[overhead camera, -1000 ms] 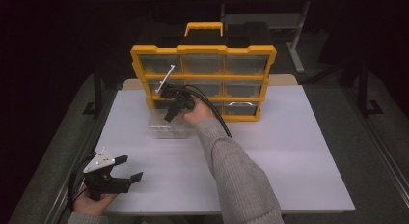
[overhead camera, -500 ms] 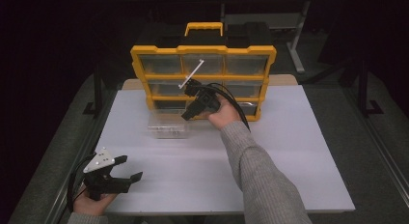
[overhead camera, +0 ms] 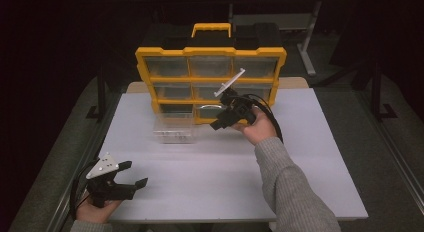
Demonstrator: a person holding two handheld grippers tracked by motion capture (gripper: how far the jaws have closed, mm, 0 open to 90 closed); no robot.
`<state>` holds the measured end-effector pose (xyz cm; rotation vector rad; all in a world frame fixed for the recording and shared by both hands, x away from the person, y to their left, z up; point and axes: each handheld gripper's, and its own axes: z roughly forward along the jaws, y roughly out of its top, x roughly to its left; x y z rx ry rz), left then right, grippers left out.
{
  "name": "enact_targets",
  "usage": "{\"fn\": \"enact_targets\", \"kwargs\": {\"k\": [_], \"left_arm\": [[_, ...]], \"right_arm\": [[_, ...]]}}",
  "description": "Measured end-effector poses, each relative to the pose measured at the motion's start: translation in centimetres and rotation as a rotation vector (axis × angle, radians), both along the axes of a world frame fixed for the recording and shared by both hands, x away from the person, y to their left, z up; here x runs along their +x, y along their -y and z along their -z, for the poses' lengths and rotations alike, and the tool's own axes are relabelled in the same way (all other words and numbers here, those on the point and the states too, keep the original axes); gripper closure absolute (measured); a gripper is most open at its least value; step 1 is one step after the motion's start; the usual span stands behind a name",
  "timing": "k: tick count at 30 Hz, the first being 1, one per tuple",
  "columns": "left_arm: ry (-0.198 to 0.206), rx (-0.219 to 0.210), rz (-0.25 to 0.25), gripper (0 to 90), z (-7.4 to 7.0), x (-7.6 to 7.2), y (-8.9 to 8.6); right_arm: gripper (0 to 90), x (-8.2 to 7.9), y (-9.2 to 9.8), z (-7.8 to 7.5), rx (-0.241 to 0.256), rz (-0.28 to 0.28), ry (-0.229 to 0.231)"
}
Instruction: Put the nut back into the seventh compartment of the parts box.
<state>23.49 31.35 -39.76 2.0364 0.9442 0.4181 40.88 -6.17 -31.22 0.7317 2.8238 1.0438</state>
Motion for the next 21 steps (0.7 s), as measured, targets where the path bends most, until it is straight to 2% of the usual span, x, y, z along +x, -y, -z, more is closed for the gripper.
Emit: {"fn": "enact_targets", "kwargs": {"k": [2, 6, 8, 9, 13, 21], "left_arm": [[-0.001, -0.002, 0.001, 16.8, 0.1, 0.1, 0.1], [-0.008, -0.006, 0.002, 17.3, 0.0, 0.1, 0.1], [-0.008, -0.007, 0.005, 17.4, 0.1, 0.1, 0.2], [-0.008, -0.008, 0.004, 17.4, 0.1, 0.2, 0.3], [-0.01, -0.003, 0.009, 17.1, 0.1, 0.2, 0.4], [-0.015, -0.013, 0.011, 17.1, 0.0, 0.3, 0.5]], "right_arm": [[50.9, -0.3, 0.8, 0.1, -0.001, 0.022, -0.014], [47.1, -0.7, 2.4, 0.5, 0.013, 0.045, -0.001], [46.7, -1.0, 3.0, 0.7, 0.017, 0.056, -0.009], [46.2, -1.1, 3.2, 0.7, 0.022, 0.07, -0.021], [44.9, -1.6, 4.2, 1.3, 0.012, 0.082, -0.013], [42.3, -2.7, 5.8, 2.4, 0.022, 0.119, -0.033]]}}
